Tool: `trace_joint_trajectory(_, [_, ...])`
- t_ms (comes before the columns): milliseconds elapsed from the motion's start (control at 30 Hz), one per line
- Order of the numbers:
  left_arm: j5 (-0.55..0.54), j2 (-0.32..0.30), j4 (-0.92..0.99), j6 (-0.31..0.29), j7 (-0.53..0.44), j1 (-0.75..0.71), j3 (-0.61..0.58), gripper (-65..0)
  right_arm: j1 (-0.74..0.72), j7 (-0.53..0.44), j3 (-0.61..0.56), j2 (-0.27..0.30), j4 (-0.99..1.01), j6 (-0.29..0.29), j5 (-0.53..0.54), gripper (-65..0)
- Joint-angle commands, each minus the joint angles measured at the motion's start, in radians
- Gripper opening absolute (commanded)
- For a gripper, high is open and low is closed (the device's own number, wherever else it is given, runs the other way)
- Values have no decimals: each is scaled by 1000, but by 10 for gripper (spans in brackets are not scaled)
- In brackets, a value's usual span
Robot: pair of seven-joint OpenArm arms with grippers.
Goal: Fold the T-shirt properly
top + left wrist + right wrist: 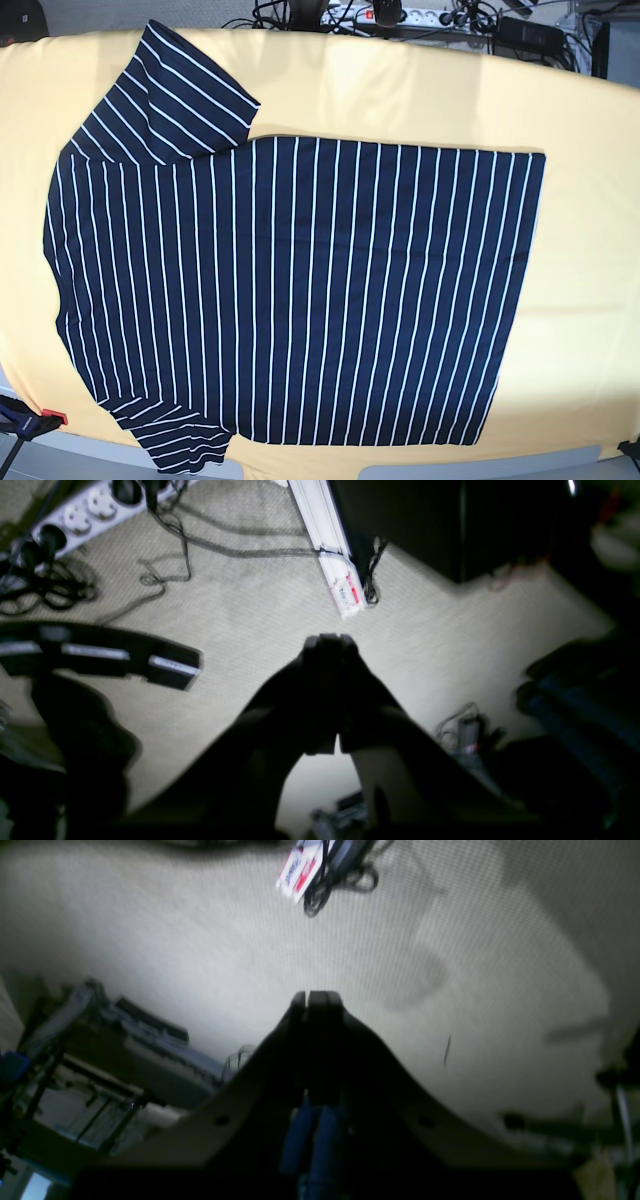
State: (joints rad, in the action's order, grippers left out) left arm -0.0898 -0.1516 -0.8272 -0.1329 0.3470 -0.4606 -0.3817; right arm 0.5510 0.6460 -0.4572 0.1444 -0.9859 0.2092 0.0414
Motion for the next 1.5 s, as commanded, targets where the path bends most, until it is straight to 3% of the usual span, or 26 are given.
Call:
trace_joint_trajectory(0, [-5, -20, -61, -9, 16, -47, -18, -650, 42, 24, -1, 16, -55, 1, 6, -650])
trace_joint_trajectory(133, [-4, -132, -299, -5, 27, -196, -38, -650, 170, 75, -1, 77, -288, -33, 5, -650])
trace_joint_trajectory(267, [-4, -263, -533, 46, 27, -345, -35, -650, 304, 102, -1, 172, -542, -88, -13, -650])
trace_joint_trajectory(467, [11, -440, -830, 105, 28, -536, -19, -650, 494, 119, -1, 306, -869, -197, -135, -650])
trace_joint_trajectory(633, [106, -520, -1029, 105, 40, -671, 91, -650, 617, 153, -1, 364, -1063, -291, -290, -650])
trace_joint_trajectory(933, [130, -533, -1215, 133, 43, -774, 392, -650, 698, 180, -1, 391, -1238, -436, -571, -650])
trace_joint_trajectory(1200, [130, -533, -1323, 126, 23, -777, 548, -650, 698, 203, 25, 425, -1370, -574, -787, -650])
trace_joint_trajectory(1333, [131, -533, -1367, 127, 19, -774, 616, -650, 698, 196, 107, 424, -1370, -594, -855, -650])
trace_joint_trajectory(1467, [131, -533, -1416, 126, 3, -771, 681, -650, 681, 75, 217, 424, -1370, -599, -830, -650])
